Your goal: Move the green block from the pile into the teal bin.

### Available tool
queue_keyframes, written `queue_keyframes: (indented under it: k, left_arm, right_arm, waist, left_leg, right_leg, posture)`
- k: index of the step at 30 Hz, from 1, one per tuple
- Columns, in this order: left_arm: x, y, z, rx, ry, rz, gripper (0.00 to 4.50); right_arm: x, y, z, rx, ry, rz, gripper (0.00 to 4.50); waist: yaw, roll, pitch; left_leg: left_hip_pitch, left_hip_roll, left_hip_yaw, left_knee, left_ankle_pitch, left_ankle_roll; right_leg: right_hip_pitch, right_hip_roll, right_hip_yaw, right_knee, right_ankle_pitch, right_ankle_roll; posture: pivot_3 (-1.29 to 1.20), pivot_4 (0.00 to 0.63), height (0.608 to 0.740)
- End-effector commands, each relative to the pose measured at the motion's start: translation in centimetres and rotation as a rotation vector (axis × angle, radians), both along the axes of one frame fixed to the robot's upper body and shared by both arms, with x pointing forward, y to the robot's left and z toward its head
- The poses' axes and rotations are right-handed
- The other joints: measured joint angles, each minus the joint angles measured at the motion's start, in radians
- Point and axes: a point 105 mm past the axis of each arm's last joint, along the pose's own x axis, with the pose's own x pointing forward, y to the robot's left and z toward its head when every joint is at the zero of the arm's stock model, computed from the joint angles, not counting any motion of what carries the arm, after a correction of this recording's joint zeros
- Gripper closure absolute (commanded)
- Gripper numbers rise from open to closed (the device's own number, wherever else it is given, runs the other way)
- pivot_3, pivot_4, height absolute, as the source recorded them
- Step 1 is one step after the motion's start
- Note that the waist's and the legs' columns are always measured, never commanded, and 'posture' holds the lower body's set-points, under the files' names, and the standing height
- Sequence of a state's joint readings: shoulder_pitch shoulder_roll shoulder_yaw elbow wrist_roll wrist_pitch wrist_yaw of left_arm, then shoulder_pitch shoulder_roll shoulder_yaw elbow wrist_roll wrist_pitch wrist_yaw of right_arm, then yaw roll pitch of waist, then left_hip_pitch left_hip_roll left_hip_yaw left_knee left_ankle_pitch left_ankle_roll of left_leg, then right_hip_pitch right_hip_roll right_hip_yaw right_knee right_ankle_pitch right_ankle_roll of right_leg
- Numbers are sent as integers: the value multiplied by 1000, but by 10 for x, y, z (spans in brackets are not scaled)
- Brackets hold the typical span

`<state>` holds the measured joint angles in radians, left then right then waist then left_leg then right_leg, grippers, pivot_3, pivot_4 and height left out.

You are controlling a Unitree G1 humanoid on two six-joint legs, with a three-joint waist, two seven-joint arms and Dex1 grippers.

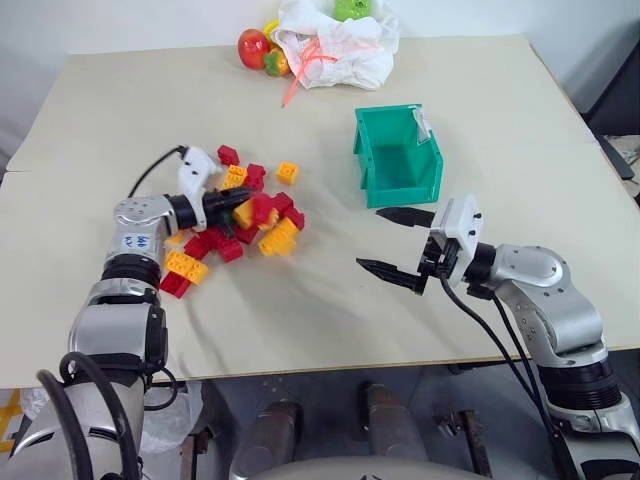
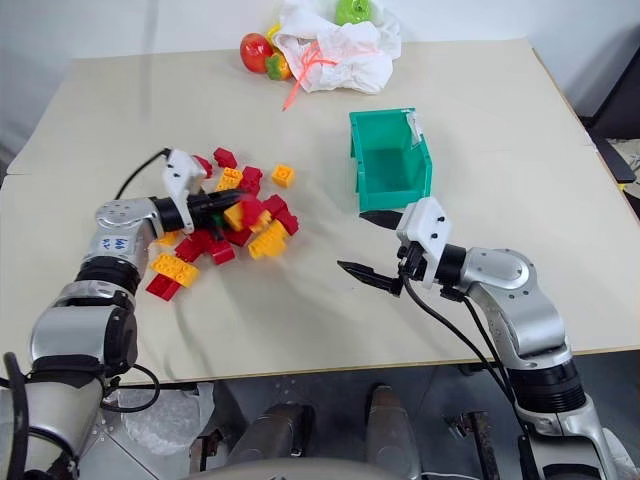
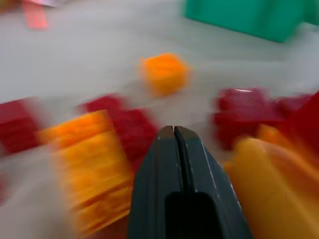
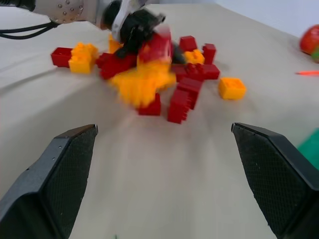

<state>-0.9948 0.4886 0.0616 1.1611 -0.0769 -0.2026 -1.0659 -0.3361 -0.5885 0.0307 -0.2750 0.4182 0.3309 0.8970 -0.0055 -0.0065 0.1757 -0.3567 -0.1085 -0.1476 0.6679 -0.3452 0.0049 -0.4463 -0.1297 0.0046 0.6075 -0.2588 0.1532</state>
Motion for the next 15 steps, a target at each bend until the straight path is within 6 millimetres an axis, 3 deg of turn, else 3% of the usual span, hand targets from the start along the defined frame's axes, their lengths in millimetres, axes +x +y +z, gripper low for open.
queue_keyframes:
  k: [1, 6, 11, 15]
  left_arm:
    - [-12, -9, -11, 2, 59, -106, 4469]
    - [-12, -13, 2, -44, 25, -134, 4469]
    - [-3, 11, 50, -186, -100, -29, 4469]
    - [-14, 33, 69, -216, -120, -17, 4469]
  right_arm:
    - [-5, -3, 15, 4, -67, -12, 0]
    - [-5, -4, 14, 4, -65, -23, 0]
    - [-4, -5, 14, 6, -66, -25, 0]
    - [-2, -8, 14, -4, -68, -25, 0]
  waist:
    - [2, 0, 0]
    - [7, 0, 0]
    - [2, 0, 0]
    - [1, 0, 0]
  left_leg:
    - [0, 0, 0, 0, 0, 0]
    - [0, 0, 0, 7, 0, 0]
    - [-3, 0, -1, 10, 0, 0]
    - [-3, 1, -1, 10, 0, 0]
  right_leg:
    - [0, 0, 0, 1, 0, 0]
    - [1, 0, 0, 4, 0, 1]
    - [0, 0, 1, 4, 1, 2]
    - [0, 0, 1, 4, 1, 2]
  posture:
    - [0, 150, 740]
    - [0, 150, 740]
    - [0, 150, 740]
    - [0, 150, 740]
